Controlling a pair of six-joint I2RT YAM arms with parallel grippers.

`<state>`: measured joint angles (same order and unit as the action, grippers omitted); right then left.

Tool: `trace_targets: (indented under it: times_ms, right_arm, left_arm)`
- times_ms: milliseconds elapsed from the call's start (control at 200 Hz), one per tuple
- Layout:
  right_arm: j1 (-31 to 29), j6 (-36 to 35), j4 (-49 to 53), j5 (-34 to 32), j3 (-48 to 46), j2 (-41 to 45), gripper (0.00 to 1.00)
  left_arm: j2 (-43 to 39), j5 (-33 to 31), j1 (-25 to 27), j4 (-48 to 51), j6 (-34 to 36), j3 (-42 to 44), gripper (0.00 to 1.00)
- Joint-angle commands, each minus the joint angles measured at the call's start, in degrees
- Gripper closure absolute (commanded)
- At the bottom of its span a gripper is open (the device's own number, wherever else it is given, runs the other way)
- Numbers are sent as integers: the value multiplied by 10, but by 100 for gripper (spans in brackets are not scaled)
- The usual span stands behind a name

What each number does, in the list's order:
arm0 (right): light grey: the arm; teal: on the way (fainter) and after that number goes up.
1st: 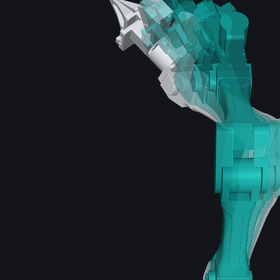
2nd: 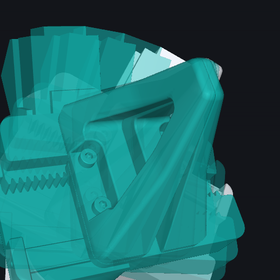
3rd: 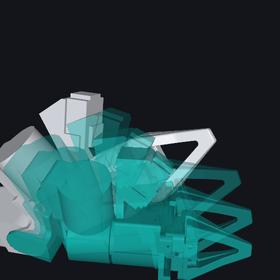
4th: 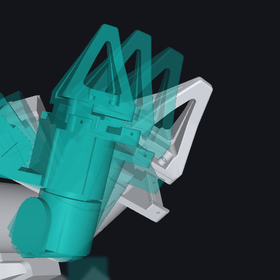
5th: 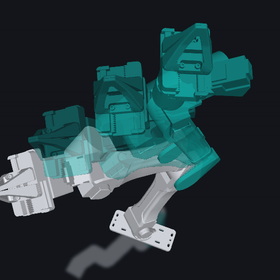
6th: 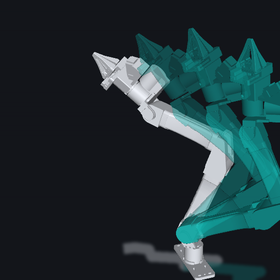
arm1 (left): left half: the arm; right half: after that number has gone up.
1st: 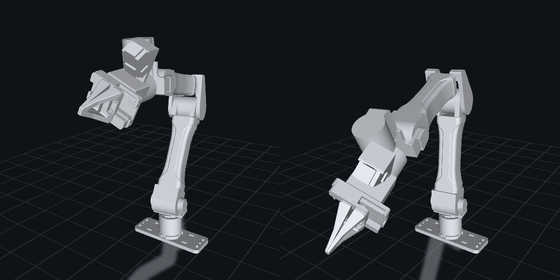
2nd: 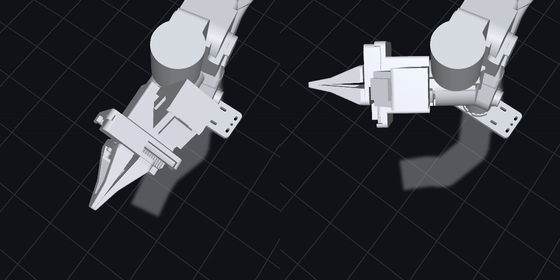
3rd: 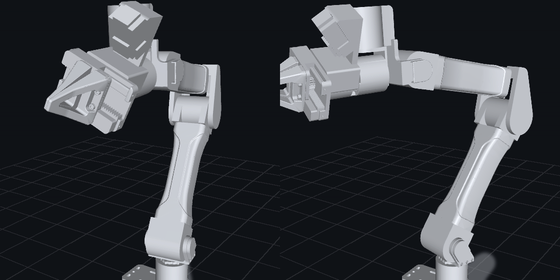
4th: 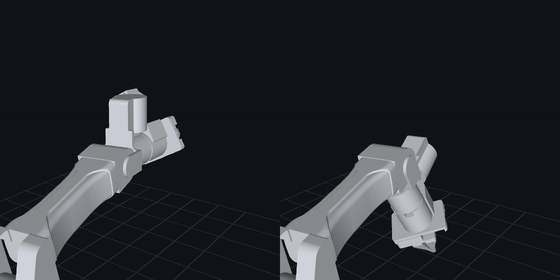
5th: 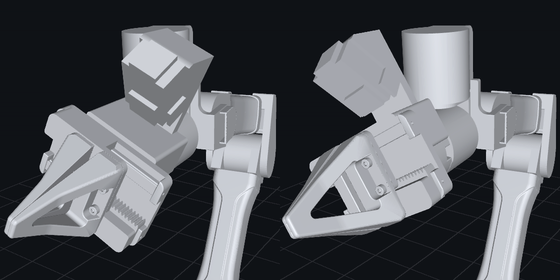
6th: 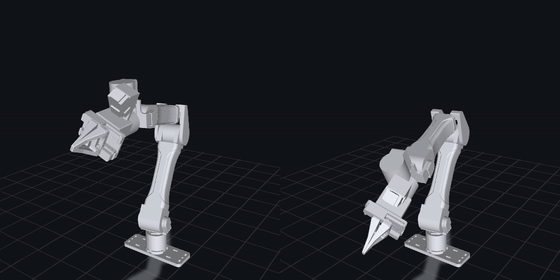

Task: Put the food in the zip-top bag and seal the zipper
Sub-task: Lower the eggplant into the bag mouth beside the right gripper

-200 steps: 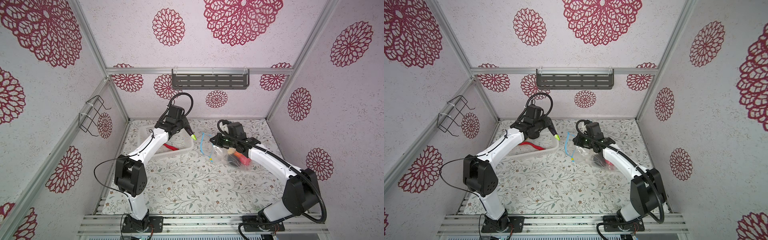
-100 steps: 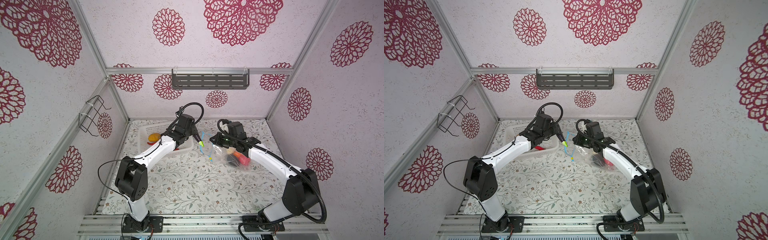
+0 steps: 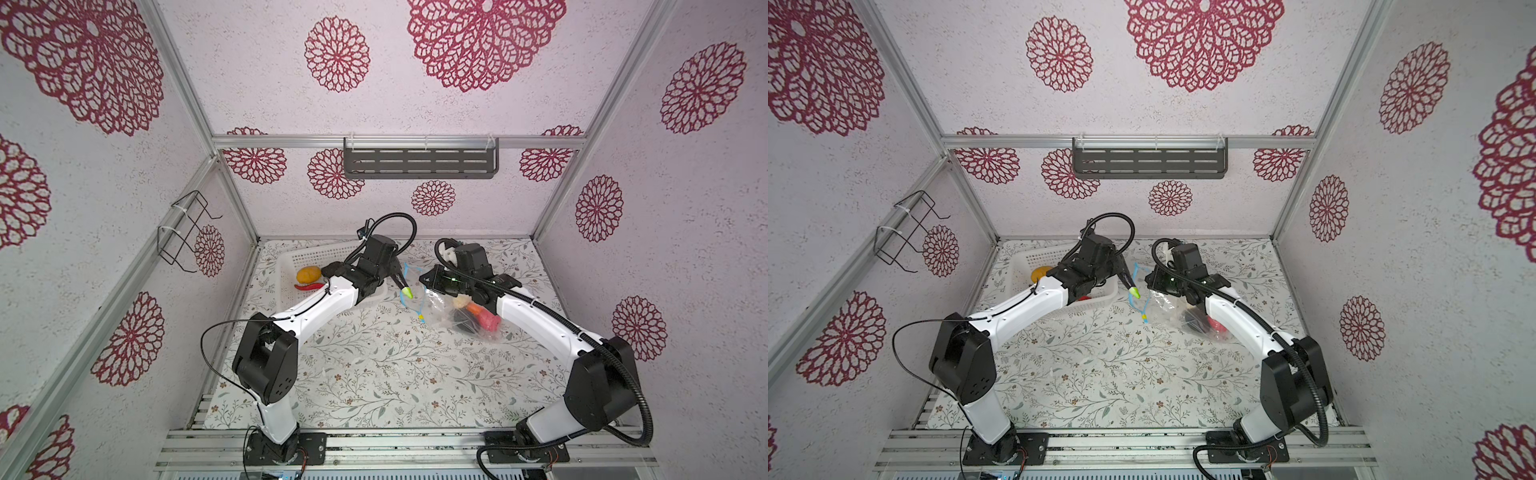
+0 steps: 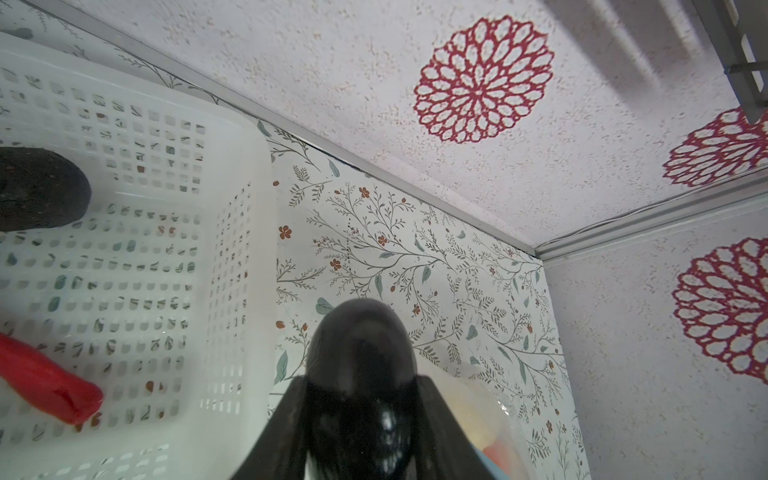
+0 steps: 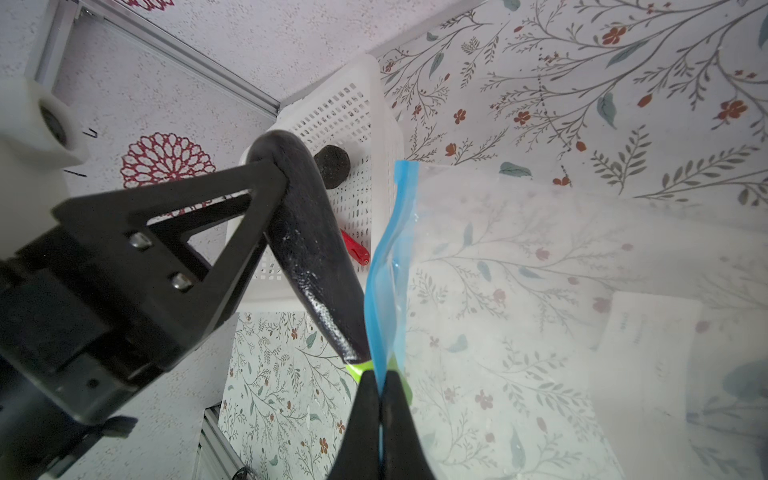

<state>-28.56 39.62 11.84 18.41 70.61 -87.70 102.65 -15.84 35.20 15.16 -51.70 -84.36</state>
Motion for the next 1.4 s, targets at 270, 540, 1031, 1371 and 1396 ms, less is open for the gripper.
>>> trace_targets:
  times_ms: [270, 540, 1031, 1371, 1396]
  right_arm:
    - [-1, -1, -9, 12, 30, 1, 100]
    - [0, -1, -10, 14, 33, -2, 100]
    - [0, 0, -10, 14, 33, -4, 100]
    - [1, 1, -13, 15, 35, -9, 100]
    - [0, 1, -12, 15, 35, -9, 100]
  left_arm:
    - [-3, -35, 27, -9, 3, 10, 71]
    - [3, -38, 35, -6, 2, 22, 71]
    - [14, -34, 48, -7, 2, 19, 68]
    - [23, -49, 54, -15, 14, 18, 65]
    - [23, -50, 54, -15, 15, 17, 65]
